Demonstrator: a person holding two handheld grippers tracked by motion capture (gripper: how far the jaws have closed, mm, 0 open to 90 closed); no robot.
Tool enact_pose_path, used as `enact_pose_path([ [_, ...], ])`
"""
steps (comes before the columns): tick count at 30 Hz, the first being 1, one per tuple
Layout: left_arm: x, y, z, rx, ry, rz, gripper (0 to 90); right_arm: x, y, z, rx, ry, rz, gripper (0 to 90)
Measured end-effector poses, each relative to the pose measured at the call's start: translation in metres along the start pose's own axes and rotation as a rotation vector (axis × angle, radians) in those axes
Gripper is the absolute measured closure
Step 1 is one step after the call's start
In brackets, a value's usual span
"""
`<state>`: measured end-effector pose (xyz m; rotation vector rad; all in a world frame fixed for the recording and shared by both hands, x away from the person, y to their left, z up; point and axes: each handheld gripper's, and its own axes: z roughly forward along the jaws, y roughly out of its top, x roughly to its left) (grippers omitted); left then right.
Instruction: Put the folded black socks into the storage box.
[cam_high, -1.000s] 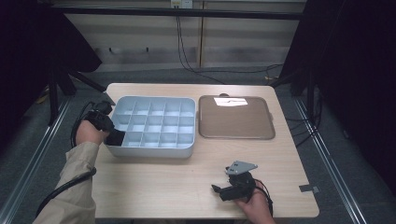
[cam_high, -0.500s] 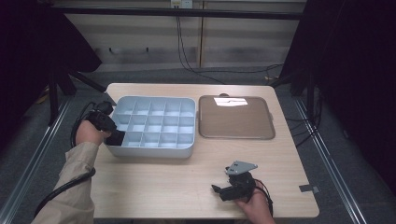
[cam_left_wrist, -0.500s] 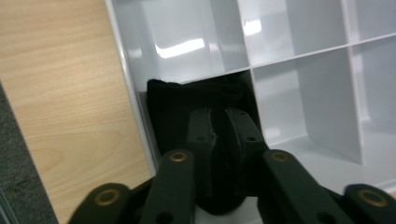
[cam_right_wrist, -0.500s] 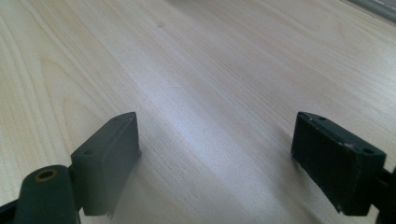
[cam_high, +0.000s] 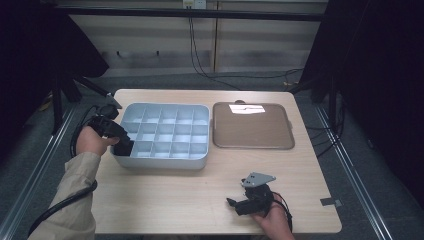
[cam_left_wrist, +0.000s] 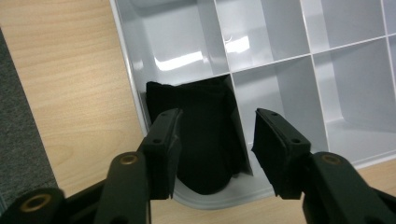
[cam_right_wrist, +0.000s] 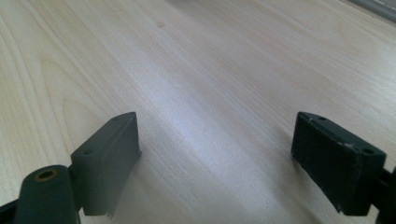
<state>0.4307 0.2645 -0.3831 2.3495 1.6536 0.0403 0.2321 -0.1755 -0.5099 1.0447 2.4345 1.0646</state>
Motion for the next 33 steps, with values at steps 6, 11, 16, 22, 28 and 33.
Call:
enact_pose_path([
  [6,-0.001,-0.001,-0.006,-0.006,0.003,0.006,43.8,0.0,0.0,0.0,0.0,0.0,0.0,14.9],
  [11,-0.002,-0.003,-0.009,-0.013,-0.003,0.004,37.4,0.0,0.0,0.0,0.0,0.0,0.0,14.8],
  [16,-0.002,-0.005,-0.01,-0.01,-0.012,0.008,31.3,0.0,0.0,0.0,0.0,0.0,0.0,14.9],
  [22,-0.005,-0.007,-0.014,-0.024,-0.011,0.021,26.6,0.0,0.0,0.0,0.0,0.0,0.0,14.8],
  [28,-0.004,-0.009,-0.017,-0.049,-0.016,0.006,23.5,0.0,0.0,0.0,-0.001,0.0,-0.003,14.8],
  [33,-0.006,-0.014,-0.017,-0.036,-0.012,0.028,22.1,0.0,0.0,0.0,-0.001,0.0,-0.003,14.9],
])
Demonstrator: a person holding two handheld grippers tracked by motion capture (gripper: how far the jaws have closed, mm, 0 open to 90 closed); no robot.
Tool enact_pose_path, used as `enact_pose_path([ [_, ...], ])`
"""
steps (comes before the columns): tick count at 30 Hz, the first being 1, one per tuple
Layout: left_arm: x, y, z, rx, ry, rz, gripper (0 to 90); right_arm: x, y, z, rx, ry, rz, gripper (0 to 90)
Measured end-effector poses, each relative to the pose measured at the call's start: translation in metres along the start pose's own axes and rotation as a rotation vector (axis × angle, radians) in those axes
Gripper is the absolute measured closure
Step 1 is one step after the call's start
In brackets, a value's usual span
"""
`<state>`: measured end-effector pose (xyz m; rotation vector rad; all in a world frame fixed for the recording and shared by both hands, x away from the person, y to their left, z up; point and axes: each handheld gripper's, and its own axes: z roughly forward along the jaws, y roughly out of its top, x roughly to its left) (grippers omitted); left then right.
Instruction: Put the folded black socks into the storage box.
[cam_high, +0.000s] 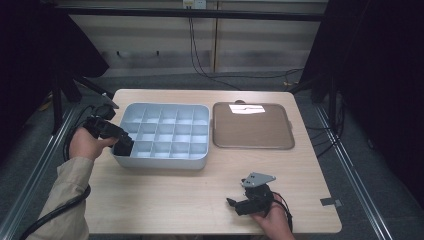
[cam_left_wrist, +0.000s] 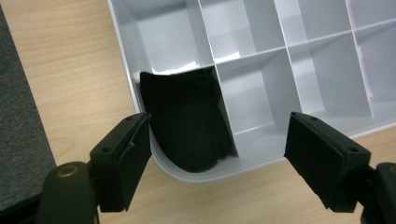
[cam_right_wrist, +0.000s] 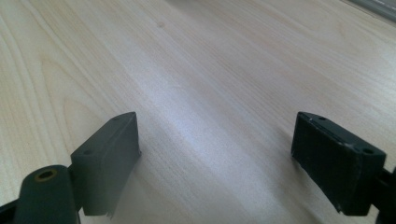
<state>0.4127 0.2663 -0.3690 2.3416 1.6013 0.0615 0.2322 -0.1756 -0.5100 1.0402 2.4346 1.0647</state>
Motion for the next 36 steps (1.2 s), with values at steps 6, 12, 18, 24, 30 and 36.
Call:
enact_pose_path([
  [6,0.0,-0.007,-0.001,-0.019,-0.016,-0.006,20.4,0.0,0.0,0.0,-0.001,0.0,-0.002,14.9],
  [12,0.001,-0.014,-0.002,-0.011,-0.017,0.003,20.6,0.0,0.0,0.0,0.0,-0.001,-0.002,14.9],
  [18,-0.001,-0.02,-0.003,-0.017,-0.026,0.008,20.6,0.0,0.0,0.0,0.0,0.0,-0.002,14.9],
  [24,-0.005,-0.025,-0.003,-0.026,-0.037,0.014,20.6,0.0,0.0,0.0,0.002,0.0,0.001,14.9],
  [30,-0.008,-0.03,-0.004,-0.038,-0.051,0.024,20.6,0.0,0.0,0.0,0.002,0.0,0.001,14.9],
  [36,-0.009,-0.036,-0.003,-0.04,-0.055,0.034,20.6,0.0,0.0,0.0,0.003,0.001,-0.002,14.9],
])
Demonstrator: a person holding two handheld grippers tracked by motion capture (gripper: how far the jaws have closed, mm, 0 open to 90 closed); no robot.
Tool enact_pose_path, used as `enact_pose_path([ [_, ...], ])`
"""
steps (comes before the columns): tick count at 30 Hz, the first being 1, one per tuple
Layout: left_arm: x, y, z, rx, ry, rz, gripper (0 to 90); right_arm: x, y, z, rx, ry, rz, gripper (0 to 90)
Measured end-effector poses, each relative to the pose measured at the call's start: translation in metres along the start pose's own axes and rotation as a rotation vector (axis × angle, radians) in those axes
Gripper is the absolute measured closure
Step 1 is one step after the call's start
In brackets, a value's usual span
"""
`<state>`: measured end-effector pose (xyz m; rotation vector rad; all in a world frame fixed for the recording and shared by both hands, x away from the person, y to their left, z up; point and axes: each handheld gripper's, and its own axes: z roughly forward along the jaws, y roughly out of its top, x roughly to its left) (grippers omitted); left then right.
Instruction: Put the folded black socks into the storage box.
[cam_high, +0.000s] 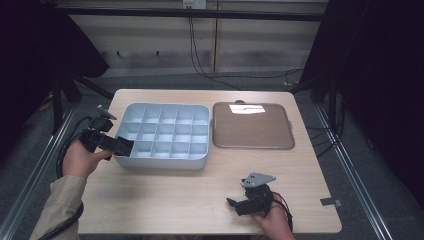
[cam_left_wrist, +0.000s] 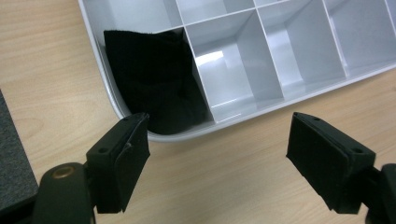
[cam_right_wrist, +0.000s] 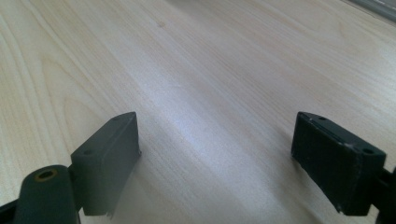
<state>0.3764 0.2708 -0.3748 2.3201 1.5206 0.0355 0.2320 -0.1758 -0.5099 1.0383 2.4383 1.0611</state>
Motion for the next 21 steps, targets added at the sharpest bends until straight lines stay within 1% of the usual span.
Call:
enact_pose_path([
  [2,0.0,-0.001,0.0,0.004,-0.004,0.003,20.6,0.0,0.0,0.0,0.0,0.0,0.0,14.9],
  [4,0.0,-0.003,0.002,-0.002,-0.008,-0.002,20.6,0.0,0.0,0.0,0.0,0.0,0.0,14.9],
  [5,0.0,-0.004,0.002,0.001,-0.008,0.007,20.6,0.0,0.0,0.0,0.0,0.0,0.0,14.9],
  [10,-0.002,-0.009,0.004,-0.011,-0.017,0.008,20.5,0.0,0.0,0.0,0.0,0.0,0.0,14.8],
  [11,-0.002,-0.011,0.005,-0.007,-0.02,0.018,20.5,0.0,0.0,0.0,0.0,0.0,0.0,14.9],
  [13,-0.004,-0.013,0.006,-0.007,-0.021,0.013,20.5,0.0,0.0,0.0,0.0,0.0,0.0,14.8],
  [14,-0.005,-0.014,0.008,-0.009,-0.02,0.021,20.5,0.0,0.0,0.0,0.0,0.0,0.0,14.8],
  [18,-0.007,-0.018,0.01,-0.015,-0.029,0.033,20.6,0.0,0.0,0.0,0.001,0.001,0.001,14.8],
  [21,-0.009,-0.02,0.011,-0.021,-0.04,0.033,20.7,0.0,0.0,0.0,0.0,0.001,0.0,14.8],
])
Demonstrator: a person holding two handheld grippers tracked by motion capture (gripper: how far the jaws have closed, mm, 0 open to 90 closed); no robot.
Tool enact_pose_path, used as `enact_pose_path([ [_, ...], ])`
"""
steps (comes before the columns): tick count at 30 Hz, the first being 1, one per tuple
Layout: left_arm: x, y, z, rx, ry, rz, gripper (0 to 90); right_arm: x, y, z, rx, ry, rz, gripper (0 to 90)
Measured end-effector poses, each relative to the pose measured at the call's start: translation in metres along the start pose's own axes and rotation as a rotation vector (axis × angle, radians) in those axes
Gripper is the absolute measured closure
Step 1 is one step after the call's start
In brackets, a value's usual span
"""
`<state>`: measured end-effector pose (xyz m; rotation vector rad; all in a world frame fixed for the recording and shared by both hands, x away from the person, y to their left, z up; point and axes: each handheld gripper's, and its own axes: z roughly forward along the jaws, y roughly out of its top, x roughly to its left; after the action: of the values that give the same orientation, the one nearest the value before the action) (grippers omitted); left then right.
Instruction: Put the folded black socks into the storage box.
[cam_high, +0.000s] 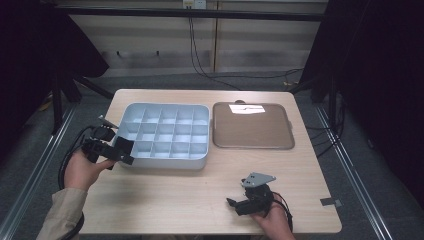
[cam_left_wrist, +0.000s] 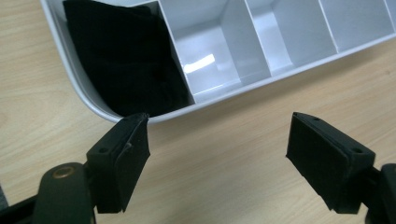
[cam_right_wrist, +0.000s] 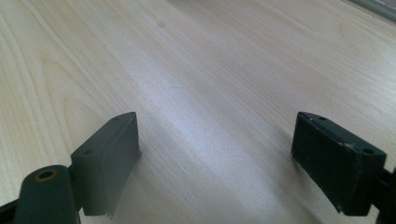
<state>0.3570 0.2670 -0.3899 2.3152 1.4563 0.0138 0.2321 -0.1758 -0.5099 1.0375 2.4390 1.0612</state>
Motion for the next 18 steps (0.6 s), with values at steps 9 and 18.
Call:
enact_pose_path([
  [9,0.0,-0.008,0.009,0.0,-0.017,-0.003,20.7,0.0,0.0,0.0,0.0,0.0,0.001,14.8],
  [18,-0.003,-0.014,0.016,-0.005,-0.025,0.003,20.7,0.0,0.0,0.0,0.0,0.0,0.001,14.8],
])
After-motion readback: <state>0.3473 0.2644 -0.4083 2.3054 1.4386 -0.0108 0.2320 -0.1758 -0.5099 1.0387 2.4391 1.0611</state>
